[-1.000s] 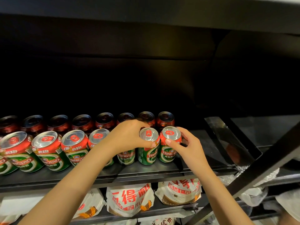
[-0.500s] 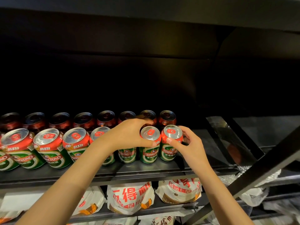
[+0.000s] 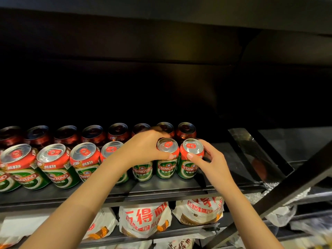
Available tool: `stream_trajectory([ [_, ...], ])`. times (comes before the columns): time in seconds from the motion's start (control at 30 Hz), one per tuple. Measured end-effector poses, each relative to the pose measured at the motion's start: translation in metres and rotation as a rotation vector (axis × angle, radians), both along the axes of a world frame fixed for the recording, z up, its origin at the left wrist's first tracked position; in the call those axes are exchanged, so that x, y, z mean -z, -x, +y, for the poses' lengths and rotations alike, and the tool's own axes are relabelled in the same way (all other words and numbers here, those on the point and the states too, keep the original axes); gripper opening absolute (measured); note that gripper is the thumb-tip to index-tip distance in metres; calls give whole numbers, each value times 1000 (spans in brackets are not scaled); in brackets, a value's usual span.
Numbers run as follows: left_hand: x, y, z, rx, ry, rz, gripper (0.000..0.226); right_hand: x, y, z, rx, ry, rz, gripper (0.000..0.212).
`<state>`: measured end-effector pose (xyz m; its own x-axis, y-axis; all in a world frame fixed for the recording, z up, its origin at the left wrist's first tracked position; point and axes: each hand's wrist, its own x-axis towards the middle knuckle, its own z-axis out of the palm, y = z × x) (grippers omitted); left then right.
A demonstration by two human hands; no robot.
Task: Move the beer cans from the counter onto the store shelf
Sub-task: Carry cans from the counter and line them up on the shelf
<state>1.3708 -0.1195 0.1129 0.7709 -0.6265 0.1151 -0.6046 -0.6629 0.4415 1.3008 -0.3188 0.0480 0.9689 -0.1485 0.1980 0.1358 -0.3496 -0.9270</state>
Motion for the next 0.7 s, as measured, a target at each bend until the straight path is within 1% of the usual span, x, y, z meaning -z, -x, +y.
stream_trajectory([
  [0.13, 2, 1, 1, -8, 11, 5, 48, 1, 0, 1, 1, 0, 9, 43],
  [0.47, 7, 1, 3, -30, 3, -11, 53, -3, 3, 2, -27, 21, 76, 40],
  [0.53, 6, 2, 2, -26, -17, -11, 52, -3, 4, 3, -28, 35, 110, 48],
  [0.63, 1, 5, 2, -48, -70, -53, 53, -5, 12, 3, 32, 51, 183, 74],
  [0.7, -3, 8, 2, -90, -104, -100, 54, -8, 24, 0, 109, 64, 185, 75],
])
